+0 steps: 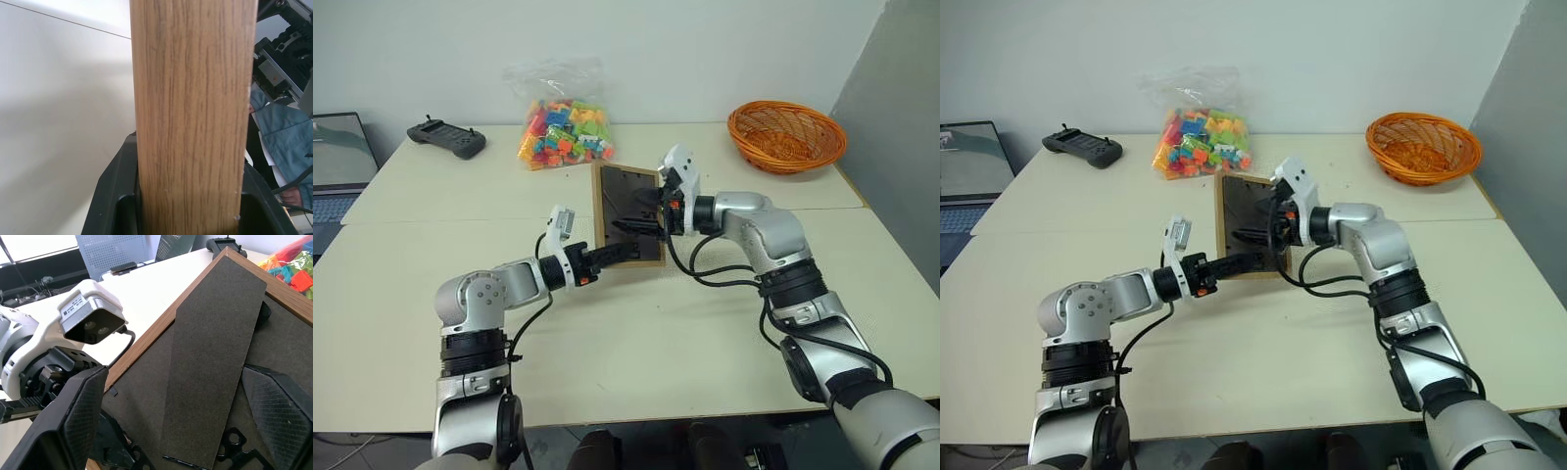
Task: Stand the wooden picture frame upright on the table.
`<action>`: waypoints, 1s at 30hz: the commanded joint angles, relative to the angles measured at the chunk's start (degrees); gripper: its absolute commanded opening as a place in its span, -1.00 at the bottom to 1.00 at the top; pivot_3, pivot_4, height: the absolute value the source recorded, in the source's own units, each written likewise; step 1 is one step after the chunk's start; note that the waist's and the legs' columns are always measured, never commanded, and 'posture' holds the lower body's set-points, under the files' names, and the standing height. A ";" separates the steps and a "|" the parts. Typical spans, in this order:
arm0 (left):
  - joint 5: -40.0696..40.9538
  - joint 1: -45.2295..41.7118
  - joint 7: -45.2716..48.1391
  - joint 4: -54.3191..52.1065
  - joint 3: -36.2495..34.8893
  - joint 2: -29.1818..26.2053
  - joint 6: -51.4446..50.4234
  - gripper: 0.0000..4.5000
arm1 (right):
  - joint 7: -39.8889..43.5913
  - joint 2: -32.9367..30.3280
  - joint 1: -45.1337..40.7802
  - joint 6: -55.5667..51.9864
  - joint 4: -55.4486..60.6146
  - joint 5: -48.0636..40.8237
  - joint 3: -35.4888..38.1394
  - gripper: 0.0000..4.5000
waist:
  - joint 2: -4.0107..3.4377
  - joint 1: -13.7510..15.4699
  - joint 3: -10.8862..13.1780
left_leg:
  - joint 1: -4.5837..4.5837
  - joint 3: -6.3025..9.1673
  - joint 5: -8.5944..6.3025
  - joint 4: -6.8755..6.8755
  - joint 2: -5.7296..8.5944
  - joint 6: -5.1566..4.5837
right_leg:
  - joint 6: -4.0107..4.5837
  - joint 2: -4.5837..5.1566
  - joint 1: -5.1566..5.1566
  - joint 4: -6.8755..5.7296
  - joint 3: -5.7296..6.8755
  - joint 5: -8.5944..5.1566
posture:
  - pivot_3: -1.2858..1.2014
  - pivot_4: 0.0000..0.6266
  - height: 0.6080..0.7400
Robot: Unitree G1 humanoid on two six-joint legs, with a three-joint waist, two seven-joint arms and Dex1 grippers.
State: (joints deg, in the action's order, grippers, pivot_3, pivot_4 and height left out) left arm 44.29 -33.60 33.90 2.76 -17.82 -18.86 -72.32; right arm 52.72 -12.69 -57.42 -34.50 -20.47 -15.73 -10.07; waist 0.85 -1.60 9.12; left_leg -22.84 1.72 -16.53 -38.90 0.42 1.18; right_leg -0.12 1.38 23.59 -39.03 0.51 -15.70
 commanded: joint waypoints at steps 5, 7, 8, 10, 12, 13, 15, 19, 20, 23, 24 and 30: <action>3.58 -0.10 0.19 -4.39 -0.70 -0.56 0.49 -0.44 | 8.12 -2.95 3.61 -7.85 13.21 -10.02 2.95 0.99 | 0.00 0.08 0.00 | -0.01 0.02 0.00 0.00 0.00 0.00 | 0.00 0.00 0.00 0.00 0.02 0.00 | 0.03 -0.52 1.00; 3.86 -0.05 -0.29 -4.30 -1.23 -0.57 0.50 -0.44 | 8.80 -4.45 4.65 -10.10 15.09 -12.09 4.51 0.99 | 0.00 0.06 0.00 | 0.00 0.03 0.00 0.00 0.00 0.00 | 0.00 0.00 0.00 0.00 0.02 0.00 | 0.03 -0.52 1.00; 4.35 -0.11 -0.68 -4.26 -1.74 -0.44 0.32 -0.44 | 8.65 -5.11 5.10 -10.44 15.63 -12.31 4.85 0.99 | 0.00 0.06 0.00 | 0.00 0.03 0.00 0.01 0.00 0.00 | 0.00 0.00 0.00 -0.01 0.02 0.00 | 0.03 -0.52 1.00; 5.34 -0.02 -1.34 -4.69 -2.38 -0.36 -0.20 -0.44 | 7.74 -6.37 5.84 -10.33 16.06 -11.83 5.25 0.99 | 0.00 0.05 0.00 | 0.00 0.03 -0.01 0.01 0.00 -0.01 | 0.00 0.00 0.00 -0.01 0.01 0.00 | 0.03 -0.52 1.00; 5.84 0.45 -1.73 -5.53 -2.21 -0.68 -0.37 -0.44 | 5.99 -7.89 6.53 -8.68 15.34 -9.90 5.43 0.99 | 0.00 0.05 0.00 | 0.01 0.03 -0.01 0.01 -0.01 -0.01 | 0.00 0.00 0.00 -0.01 0.02 0.00 | 0.03 -0.52 1.00; 5.94 0.66 -1.93 -5.88 -2.07 -0.85 -0.36 -0.44 | 5.41 -8.47 6.78 -8.08 15.03 -9.18 5.48 0.99 | 0.00 0.04 0.00 | 0.01 0.03 -0.01 0.01 -0.01 -0.01 | 0.00 0.00 0.00 -0.02 0.02 0.00 | 0.03 -0.52 1.00; 7.76 0.86 -3.61 -6.19 -4.07 -0.78 -2.21 -0.44 | 5.61 -11.58 8.03 -5.87 14.89 -7.32 5.61 0.99 | 0.00 0.07 0.00 | 0.00 0.02 -0.01 0.01 -0.01 -0.01 | 0.00 0.00 0.00 -0.01 0.02 0.00 | 0.03 -0.52 1.00; 12.97 1.54 -6.12 -7.53 -7.86 -1.46 -8.66 -0.44 | 6.66 -18.12 11.32 4.66 14.90 -2.73 6.20 0.99 | 0.04 0.25 0.02 | -0.03 0.00 -0.01 0.00 0.01 -0.02 | 0.00 0.01 -0.01 0.02 0.00 0.00 | 0.03 -0.52 1.00; 15.08 1.32 -6.96 -7.52 -9.55 -1.36 -11.63 -0.44 | 6.66 -19.78 12.63 11.86 14.12 0.47 5.27 0.99 | 0.05 0.25 0.03 | -0.03 0.00 -0.01 0.00 0.00 -0.02 | 0.00 0.00 -0.01 0.02 0.01 0.00 | 0.03 -0.52 1.00; 21.36 -0.06 -9.78 -6.14 -13.84 -0.89 -19.29 -0.44 | 1.59 -21.55 14.40 36.99 7.77 10.52 3.42 0.99 | 0.07 0.09 0.04 | -0.02 -0.02 -0.01 0.00 0.00 -0.02 | -0.02 0.00 -0.02 0.02 0.01 -0.01 | 0.03 -0.52 1.00; 26.43 -0.07 -12.82 -3.75 -14.36 -0.99 -19.99 -0.44 | -4.62 -22.29 13.91 48.83 3.25 16.97 1.95 0.99 | 0.11 0.04 0.06 | 0.00 -0.05 -0.01 0.00 0.00 -0.02 | -0.02 0.00 -0.03 0.00 0.00 -0.01 | 0.03 -0.52 1.00; 62.90 6.52 -34.09 -0.75 -5.12 -5.74 -10.37 -0.44 | -32.01 -23.34 7.16 86.73 -16.38 44.06 -6.24 0.99 | 0.15 -0.43 0.09 | 0.14 -0.23 0.07 -0.02 -0.10 0.12 | -0.02 -0.02 -0.03 -0.07 -0.16 -0.01 | 0.03 -0.52 1.00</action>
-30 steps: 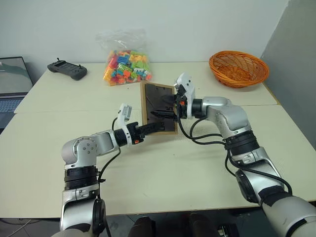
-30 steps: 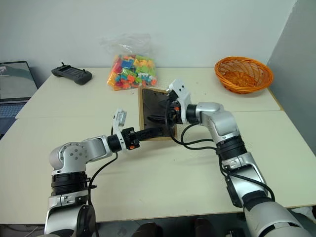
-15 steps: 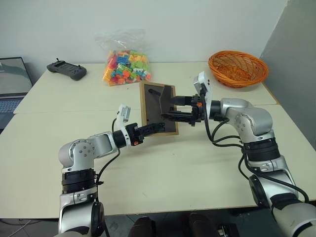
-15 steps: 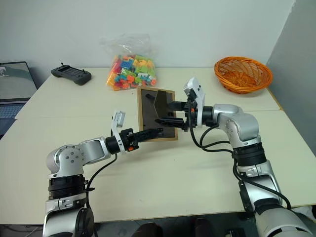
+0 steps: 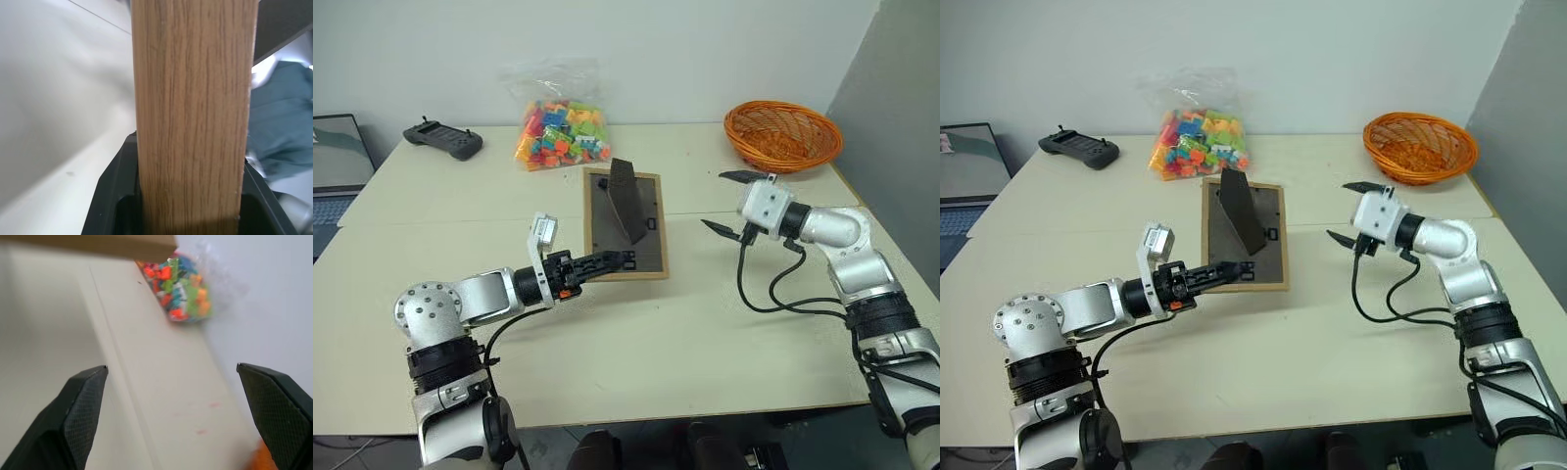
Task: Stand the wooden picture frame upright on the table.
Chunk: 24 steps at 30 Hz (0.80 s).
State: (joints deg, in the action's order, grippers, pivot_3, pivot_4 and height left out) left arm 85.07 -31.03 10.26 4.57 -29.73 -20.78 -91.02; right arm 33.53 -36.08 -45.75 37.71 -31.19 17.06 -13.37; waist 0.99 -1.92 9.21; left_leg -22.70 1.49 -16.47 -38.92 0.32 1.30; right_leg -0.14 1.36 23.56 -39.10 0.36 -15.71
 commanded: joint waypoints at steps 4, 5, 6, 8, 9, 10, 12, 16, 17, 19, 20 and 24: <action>27.93 8.29 -13.92 -7.63 12.25 -4.11 15.09 -0.44 | -31.11 0.72 -9.59 21.56 -9.48 27.21 -7.75 0.99 | 0.03 0.14 0.02 | 0.07 -0.11 0.16 0.01 -0.02 0.27 | 0.00 -0.07 0.01 0.04 -0.25 0.00 | 0.03 -0.52 1.00; 27.93 9.02 -14.15 -8.72 12.90 -3.63 16.24 -0.44 | -36.15 0.76 -10.61 21.95 -9.51 30.77 -8.59 0.99 | 0.06 0.23 0.04 | 0.07 -0.11 0.16 0.00 -0.01 0.27 | 0.00 -0.06 0.01 0.03 -0.24 0.00 | 0.03 -0.52 1.00; 27.93 9.78 -14.45 -9.83 13.57 -3.54 17.23 -0.44 | -40.28 0.75 -11.48 21.88 -9.38 33.98 -9.64 0.99 | 0.07 0.28 0.04 | 0.06 -0.11 0.16 0.00 0.01 0.28 | 0.00 -0.06 0.00 0.02 -0.24 0.00 | 0.03 -0.52 1.00; 27.93 11.16 -15.01 -11.69 14.92 -4.17 18.78 -0.44 | -47.38 0.90 -13.09 21.91 -9.56 39.06 -11.94 0.99 | 0.08 0.59 0.03 | 0.07 -0.11 0.16 0.00 0.07 0.28 | 0.01 -0.05 -0.02 0.01 -0.26 0.00 | 0.03 -0.52 1.00; 27.93 11.60 -14.80 -12.21 15.12 -4.10 19.49 -0.44 | -49.97 1.19 -13.70 22.03 -10.13 40.55 -12.90 0.99 | 0.08 0.72 0.03 | 0.07 -0.09 0.16 0.00 0.07 0.29 | 0.01 -0.06 -0.03 0.03 -0.25 0.00 | 0.03 -0.52 1.00; 27.93 12.00 -14.51 -12.75 15.42 -4.32 20.01 -0.44 | -52.51 1.52 -14.24 21.83 -10.64 42.09 -13.92 0.99 | 0.08 0.80 0.03 | 0.07 -0.09 0.17 0.00 0.09 0.29 | 0.00 -0.06 -0.03 0.03 -0.25 0.00 | 0.03 -0.52 1.00; 27.93 12.55 -14.03 -13.45 15.71 -4.27 20.85 -0.44 | -55.69 2.11 -15.12 21.91 -11.96 43.61 -15.26 0.99 | 0.09 0.93 0.04 | 0.08 -0.09 0.17 0.00 0.09 0.30 | 0.01 -0.06 -0.06 0.04 -0.24 0.00 | 0.03 -0.52 1.00; 27.93 14.34 -12.36 -15.87 16.93 -5.68 21.62 -0.44 | -60.59 1.70 -16.99 23.59 -13.17 45.34 -17.06 0.79 | 0.09 0.91 0.04 | 0.10 -0.13 0.18 0.00 0.09 0.31 | 0.01 -0.06 -0.06 0.04 -0.27 0.00 | 0.03 -0.52 1.00; 27.93 14.80 -12.38 -16.14 17.04 -5.76 21.95 -0.44 | -62.21 1.31 -17.19 24.02 -12.80 45.85 -17.34 0.68 | 0.09 0.90 0.04 | 0.10 -0.14 0.18 0.00 0.09 0.31 | 0.01 -0.06 -0.06 0.04 -0.28 0.00 | 0.03 -0.52 1.00; 27.93 15.30 -12.06 -16.43 17.28 -5.67 22.62 -0.44 | -64.22 0.96 -17.42 24.36 -12.49 46.40 -17.68 0.45 | 0.09 0.88 0.04 | 0.10 -0.14 0.18 0.00 0.08 0.31 | 0.01 -0.06 -0.07 0.05 -0.30 0.00 | 0.03 -0.52 1.00; 27.93 15.50 -11.85 -16.68 17.48 -5.72 22.90 -0.44 | -65.07 0.84 -17.57 24.31 -12.25 46.85 -18.00 0.34 | 0.10 0.91 0.05 | 0.11 -0.15 0.18 0.00 0.08 0.30 | 0.01 -0.06 -0.07 0.05 -0.30 0.00 | 0.03 -0.52 1.00; 27.93 16.53 -11.29 -17.60 18.79 -6.16 23.61 -0.44 | -66.92 0.86 -18.22 24.44 -12.35 47.39 -18.92 -0.10 | 0.10 0.89 0.04 | 0.13 -0.13 0.18 0.01 0.08 0.30 | 0.01 -0.07 -0.11 0.05 -0.28 0.00 | 0.03 -0.52 1.00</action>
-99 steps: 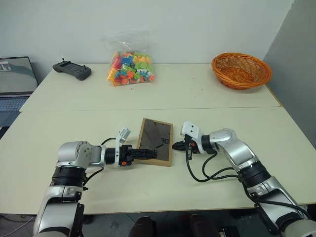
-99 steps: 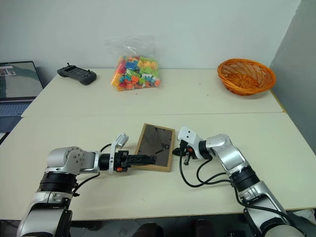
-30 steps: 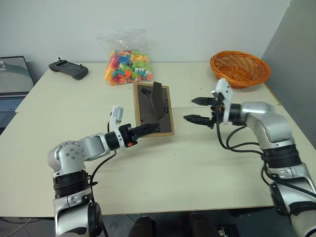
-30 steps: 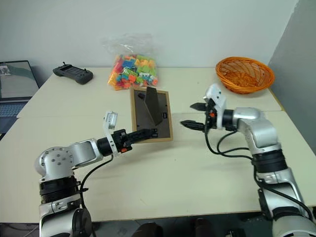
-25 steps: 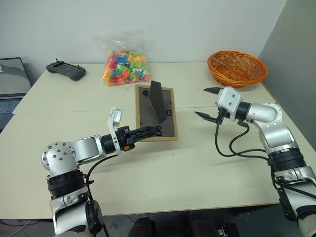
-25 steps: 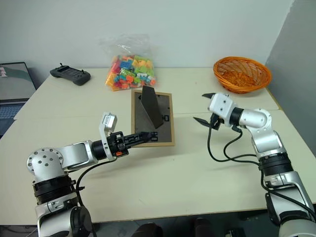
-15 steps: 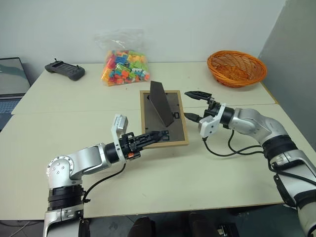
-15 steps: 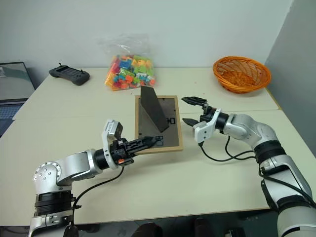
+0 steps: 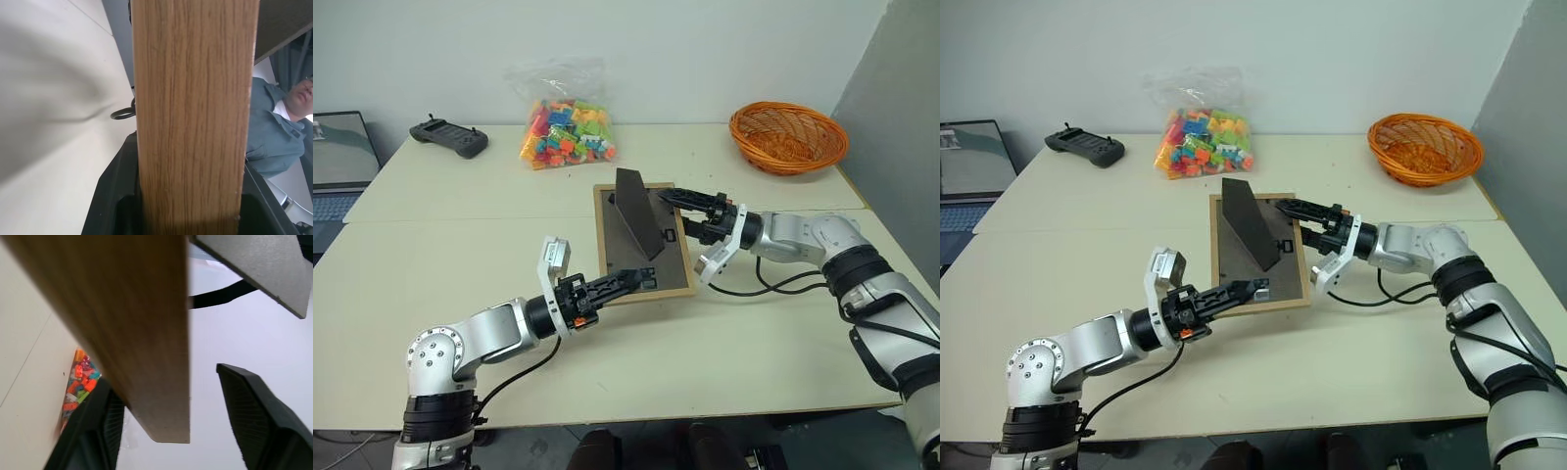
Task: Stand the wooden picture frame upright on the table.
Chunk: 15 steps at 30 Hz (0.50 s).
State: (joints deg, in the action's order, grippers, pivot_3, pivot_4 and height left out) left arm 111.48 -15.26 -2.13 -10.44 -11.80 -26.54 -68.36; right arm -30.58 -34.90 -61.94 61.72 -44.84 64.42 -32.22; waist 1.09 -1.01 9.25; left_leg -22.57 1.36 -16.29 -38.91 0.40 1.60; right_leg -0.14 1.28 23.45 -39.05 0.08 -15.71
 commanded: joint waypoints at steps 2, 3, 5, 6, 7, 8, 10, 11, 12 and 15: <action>1.52 1.16 1.31 -2.45 1.57 -1.24 0.90 -0.44 | -3.41 -0.71 -2.24 0.64 1.61 0.19 -0.42 -0.33 | 0.00 -0.08 0.00 | 0.00 -0.01 0.00 0.00 0.00 0.00 | 0.00 0.00 0.00 0.00 -0.01 0.00 | 0.03 -0.52 1.00; 1.52 1.23 1.46 -2.40 1.75 -1.44 0.96 -0.44 | -3.60 -0.86 -2.29 0.74 1.70 0.23 -0.51 -0.37 | 0.00 -0.11 0.00 | 0.01 -0.01 0.00 0.00 -0.01 0.00 | 0.00 -0.01 0.00 -0.01 -0.01 0.00 | 0.03 -0.52 1.00; 1.52 0.94 1.35 -1.84 2.06 -1.59 1.19 -0.44 | -3.82 -1.26 -2.43 1.25 1.54 0.45 -0.83 -0.38 | 0.00 -0.11 0.00 | 0.00 0.00 0.00 0.01 -0.01 0.00 | 0.00 -0.01 0.00 0.00 0.00 0.00 | 0.03 -0.52 1.00; 1.52 0.69 0.71 -1.64 2.10 -1.79 1.60 -0.44 | -3.93 -1.52 -2.42 1.49 1.55 0.49 -0.88 -0.38 | 0.00 -0.11 0.00 | 0.00 0.00 0.00 0.01 -0.01 0.00 | 0.00 -0.01 0.00 -0.01 0.00 0.00 | 0.03 -0.52 1.00; 1.52 0.35 -0.61 -1.01 1.99 -1.93 2.19 -0.12 | -3.96 -1.79 -2.43 1.80 1.53 0.43 -0.90 -0.38 | 0.00 -0.09 0.00 | 0.00 0.00 0.00 0.01 -0.01 0.00 | 0.00 -0.01 0.00 -0.01 -0.01 0.00 | 0.03 -0.52 1.00; 1.52 0.13 -1.52 -0.59 1.89 -2.05 2.61 -0.08 | -4.01 -1.98 -2.45 1.98 1.52 0.37 -0.92 -0.39 | 0.00 -0.01 0.00 | 0.00 0.00 0.00 0.01 0.00 0.00 | 0.00 -0.01 0.00 0.00 0.00 0.00 | 0.03 -0.52 1.00; 1.52 -1.14 -1.57 1.10 0.74 -3.34 2.77 0.11 | -3.82 -2.55 -2.52 2.34 1.36 0.18 -1.06 -0.42 | 0.00 -0.03 0.00 | 0.01 0.00 0.00 0.01 0.00 -0.01 | 0.00 -0.01 0.00 0.00 -0.01 0.00 | 0.03 -0.52 1.00; 1.52 -1.97 -1.67 2.28 0.05 -3.87 2.80 0.22 | -3.73 -2.83 -2.56 2.44 1.22 0.34 -1.27 -0.42 | 0.01 -0.04 0.00 | 0.01 0.00 0.00 0.01 0.00 -0.01 | 0.00 -0.01 -0.01 -0.01 -0.02 0.00 | 0.03 -0.52 1.00; 1.52 -3.16 -1.50 3.70 -0.85 -4.90 2.87 0.31 | -3.26 -3.06 -2.46 2.88 0.74 -0.01 -1.32 -0.42 | 0.01 -0.03 0.00 | 0.01 0.01 0.00 0.01 -0.01 -0.01 | 0.00 -0.02 -0.01 -0.01 0.00 0.00 | 0.03 -0.52 1.00; 1.52 -6.09 -2.76 6.54 -3.45 -6.55 4.78 0.58 | 0.21 -2.97 -2.19 5.06 -3.11 -3.46 -1.02 -0.42 | 0.01 -0.11 0.00 | 0.02 0.02 0.00 0.01 -0.01 -0.01 | 0.00 -0.04 -0.01 -0.01 0.01 0.00 | 0.03 -0.52 1.00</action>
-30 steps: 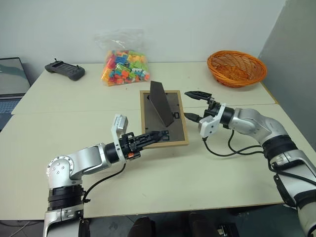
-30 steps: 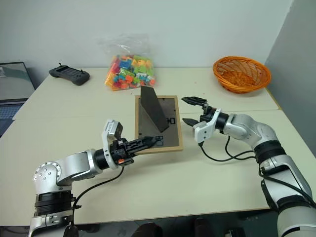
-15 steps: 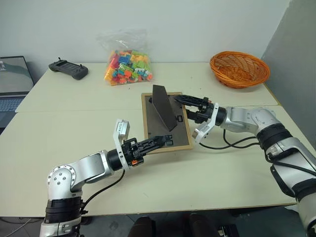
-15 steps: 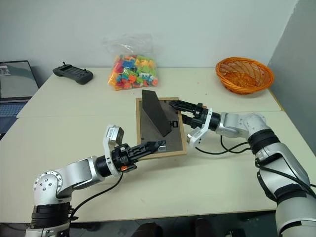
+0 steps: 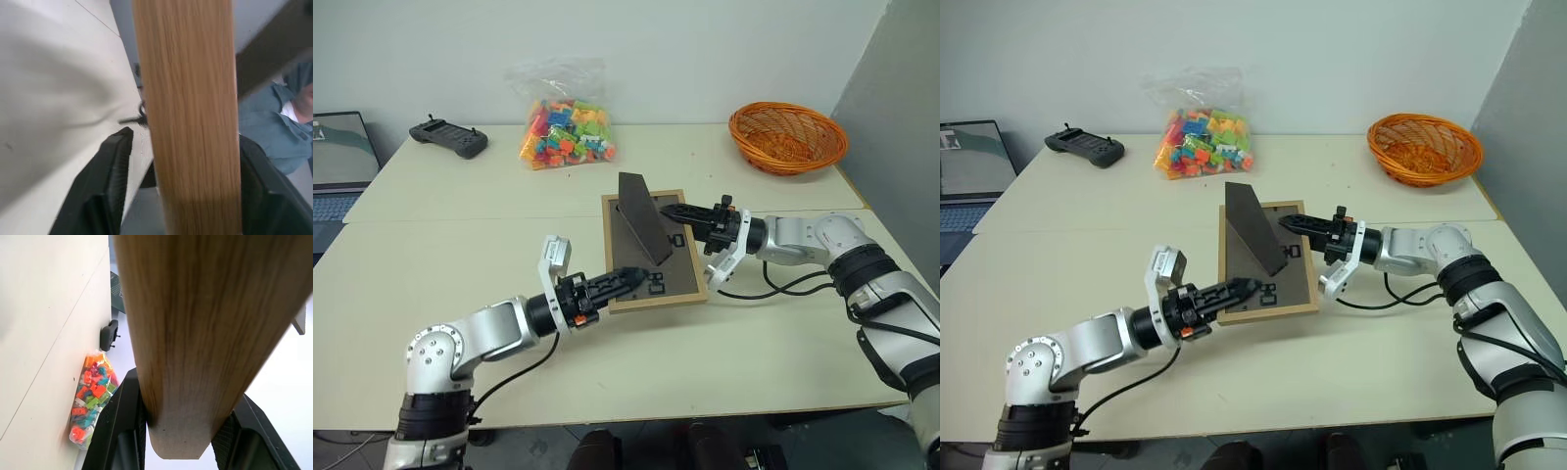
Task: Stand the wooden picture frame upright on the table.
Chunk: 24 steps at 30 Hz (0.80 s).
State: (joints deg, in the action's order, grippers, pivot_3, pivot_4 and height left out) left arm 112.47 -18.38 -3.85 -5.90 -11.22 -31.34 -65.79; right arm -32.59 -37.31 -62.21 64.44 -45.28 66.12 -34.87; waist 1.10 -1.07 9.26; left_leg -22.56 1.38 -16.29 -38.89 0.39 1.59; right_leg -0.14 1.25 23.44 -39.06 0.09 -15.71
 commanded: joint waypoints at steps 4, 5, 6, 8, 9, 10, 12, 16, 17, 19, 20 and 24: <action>-2.58 -4.74 -0.56 0.86 -8.40 -7.69 4.31 0.97 | 19.38 3.02 -0.71 3.85 -12.55 -23.96 5.78 -0.42 | 0.09 -0.48 0.05 | 0.00 -0.01 0.00 0.00 -0.03 0.00 | 0.00 0.00 -0.05 0.05 0.00 0.00 | 0.03 -0.52 1.00; -8.49 -4.25 1.40 -2.29 -8.44 -10.67 4.44 1.00 | 31.38 5.40 0.84 0.73 -13.85 -35.06 8.06 -0.42 | 0.10 -0.64 0.05 | 0.01 -0.01 0.00 0.00 -0.04 0.00 | 0.00 0.01 -0.06 0.08 0.01 0.00 | 0.03 -0.52 1.00; -13.16 -3.88 2.57 -4.65 -8.22 -12.59 4.81 1.00 | 41.77 7.31 2.29 -3.12 -13.72 -44.42 10.17 -0.42 | 0.39 -0.87 0.15 | 0.01 -0.03 0.00 0.00 -0.04 -0.01 | 0.01 0.01 -0.06 0.06 -0.02 0.00 | 0.03 -0.52 1.00; -24.62 -1.97 5.86 -10.22 -6.20 -16.12 7.70 1.00 | 62.93 11.57 5.12 -19.65 -8.06 -63.29 16.26 -0.42 | 0.42 -1.19 0.16 | 0.12 0.05 0.00 0.02 -0.17 -0.01 | 0.03 -0.11 -0.19 0.12 0.03 0.00 | 0.03 -0.52 1.00; -30.52 -0.67 7.77 -12.95 -4.67 -17.32 9.97 1.00 | 70.60 13.18 5.71 -28.80 -4.93 -70.06 18.92 -0.42 | 0.39 -1.38 0.17 | 0.17 0.05 0.00 0.03 -0.18 -0.02 | 0.03 -0.10 -0.24 0.17 0.02 -0.01 | 0.03 -0.52 1.00; -37.77 0.96 10.11 -16.18 -2.24 -19.06 12.84 1.00 | 77.05 14.57 5.93 -38.66 -1.86 -75.94 21.24 -0.42 | 0.25 -1.27 0.25 | 0.17 0.05 -0.01 0.03 -0.20 -0.02 | 0.03 -0.09 -0.25 0.15 0.00 0.00 | 0.03 -0.52 1.00; -47.83 3.36 13.93 -20.66 1.34 -20.35 17.71 1.00 | 84.36 15.87 5.72 -52.64 1.75 -82.00 23.54 -0.42 | 0.15 -1.13 0.31 | 0.12 0.08 -0.02 0.08 -0.16 -0.03 | 0.03 -0.01 -0.19 0.15 0.06 0.00 | 0.03 -0.52 1.00; -54.99 6.76 19.36 -24.52 3.31 -16.37 24.43 1.00 | 90.24 18.33 3.82 -71.48 1.97 -85.47 25.28 -0.42 | 0.09 -0.41 0.35 | 0.07 0.12 -0.09 0.17 -0.14 -0.13 | 0.05 0.02 -0.10 0.13 0.15 0.00 | 0.03 -0.52 1.00; -57.11 7.26 20.08 -24.85 3.84 -15.36 25.68 1.00 | 91.13 18.86 3.49 -74.01 1.56 -85.38 25.44 -0.42 | 0.09 -0.39 0.35 | 0.08 0.13 -0.15 0.18 -0.14 -0.24 | 0.06 0.03 -0.10 0.10 0.17 0.00 | 0.03 -0.52 1.00; -61.04 7.88 21.07 -25.22 4.79 -13.76 27.79 1.00 | 93.34 19.97 2.98 -77.65 0.08 -85.17 25.65 -0.42 | 0.09 -0.37 0.35 | 0.07 0.18 -0.18 0.18 -0.14 -0.30 | 0.06 0.03 -0.09 0.10 0.24 0.00 | 0.03 -0.52 1.00; -62.21 8.11 21.29 -25.35 5.00 -13.01 28.39 1.00 | 94.97 20.45 2.92 -78.65 -0.67 -84.85 25.42 -0.42 | 0.09 -0.32 0.35 | 0.07 0.18 -0.19 0.18 -0.13 -0.32 | 0.07 0.03 -0.09 0.08 0.24 0.00 | 0.03 -0.52 1.00; -66.49 9.93 23.65 -26.01 6.12 -11.58 29.76 1.00 | 98.94 22.46 2.80 -79.41 -4.55 -82.80 25.07 -0.42 | 0.09 -0.31 0.36 | -0.05 0.16 -0.21 0.15 -0.09 -0.35 | 0.06 0.06 -0.02 0.09 0.27 0.01 | 0.03 -0.52 1.00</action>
State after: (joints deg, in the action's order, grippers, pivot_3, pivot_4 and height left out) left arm 47.89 -8.81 18.45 -29.60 -5.09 -43.41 -37.73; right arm 64.29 -15.17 -57.36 -15.51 -49.89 -16.70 -10.92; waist 1.19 -1.37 9.61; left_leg -22.60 1.53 -16.50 -38.75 0.31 1.25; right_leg -0.08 1.31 23.42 -38.98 0.35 -15.70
